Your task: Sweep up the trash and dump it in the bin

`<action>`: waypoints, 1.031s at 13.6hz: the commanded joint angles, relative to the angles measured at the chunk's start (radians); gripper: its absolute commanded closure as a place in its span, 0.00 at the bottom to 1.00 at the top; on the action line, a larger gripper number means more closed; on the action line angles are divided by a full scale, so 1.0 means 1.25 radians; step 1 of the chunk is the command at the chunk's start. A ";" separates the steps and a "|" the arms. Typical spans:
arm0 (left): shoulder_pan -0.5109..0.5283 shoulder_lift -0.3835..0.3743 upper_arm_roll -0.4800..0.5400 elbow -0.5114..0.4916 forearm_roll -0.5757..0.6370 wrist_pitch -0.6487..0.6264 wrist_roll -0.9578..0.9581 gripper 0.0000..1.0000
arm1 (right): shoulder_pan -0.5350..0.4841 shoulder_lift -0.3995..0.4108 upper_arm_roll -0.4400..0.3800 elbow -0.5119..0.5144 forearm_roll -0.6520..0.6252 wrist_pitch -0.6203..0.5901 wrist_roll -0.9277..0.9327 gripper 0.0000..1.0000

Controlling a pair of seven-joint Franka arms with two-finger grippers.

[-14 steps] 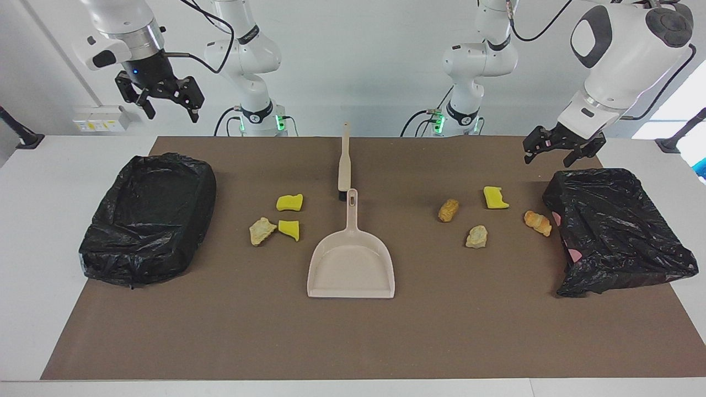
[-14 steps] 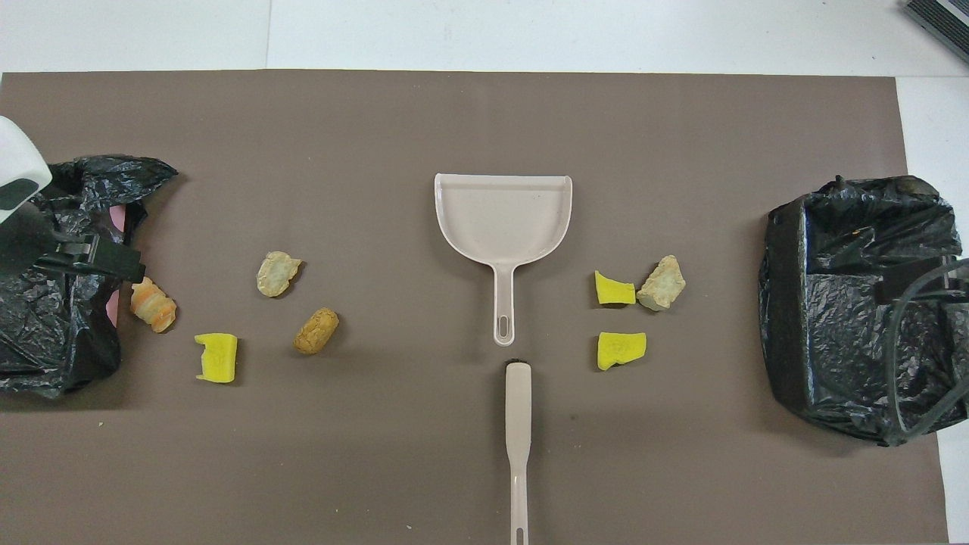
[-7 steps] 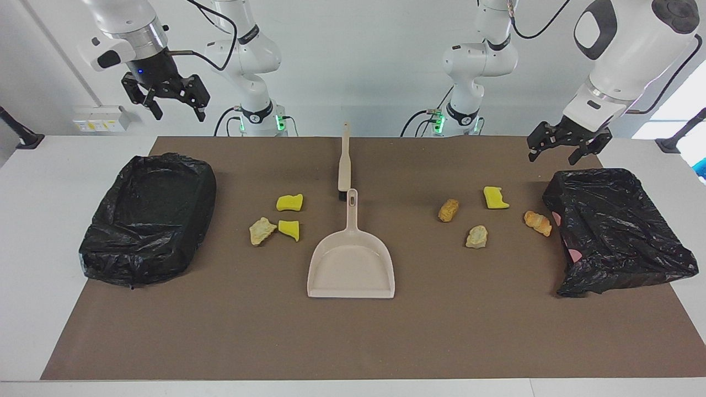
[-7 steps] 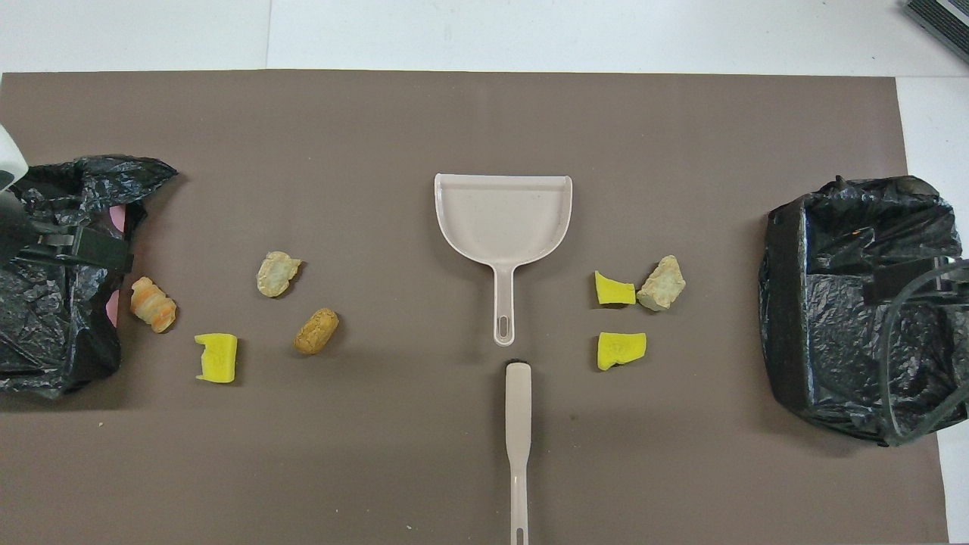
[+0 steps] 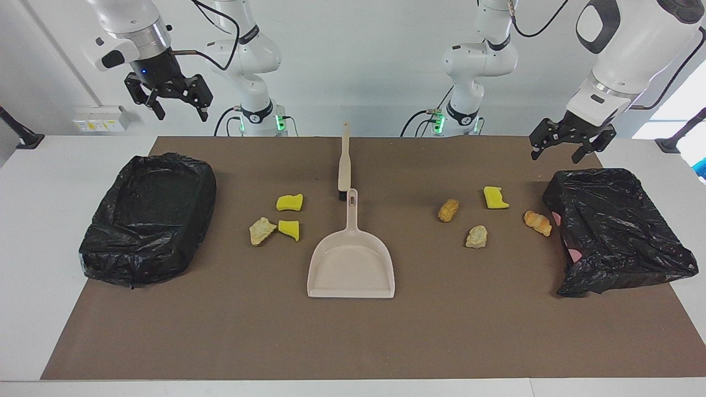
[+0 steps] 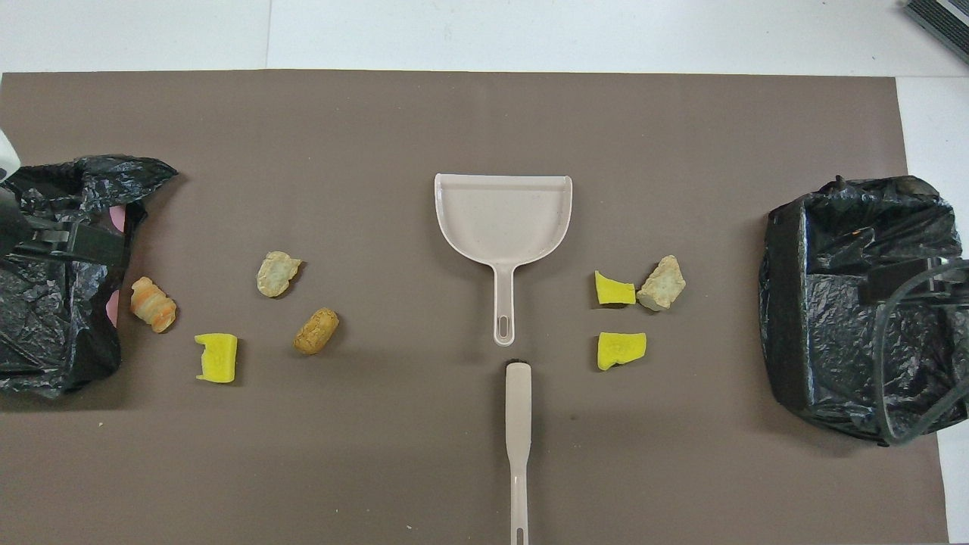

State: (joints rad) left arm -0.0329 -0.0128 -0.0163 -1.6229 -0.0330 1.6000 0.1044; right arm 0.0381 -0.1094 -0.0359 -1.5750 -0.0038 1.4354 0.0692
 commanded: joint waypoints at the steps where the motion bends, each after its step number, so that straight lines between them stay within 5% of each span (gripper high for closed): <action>1: -0.006 -0.006 -0.002 -0.007 -0.003 0.011 0.004 0.00 | -0.002 -0.023 -0.001 -0.033 0.009 0.021 -0.017 0.00; 9: -0.097 -0.037 -0.005 -0.126 -0.005 0.083 0.002 0.00 | 0.000 -0.023 0.000 -0.047 -0.004 0.025 -0.005 0.00; 14: -0.231 -0.079 -0.007 -0.296 -0.007 0.201 -0.048 0.00 | 0.019 0.098 0.031 -0.008 -0.004 0.123 0.064 0.00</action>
State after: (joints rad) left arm -0.2548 -0.0571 -0.0411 -1.8903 -0.0352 1.7934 0.0632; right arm 0.0521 -0.0546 -0.0119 -1.6171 -0.0065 1.5640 0.1058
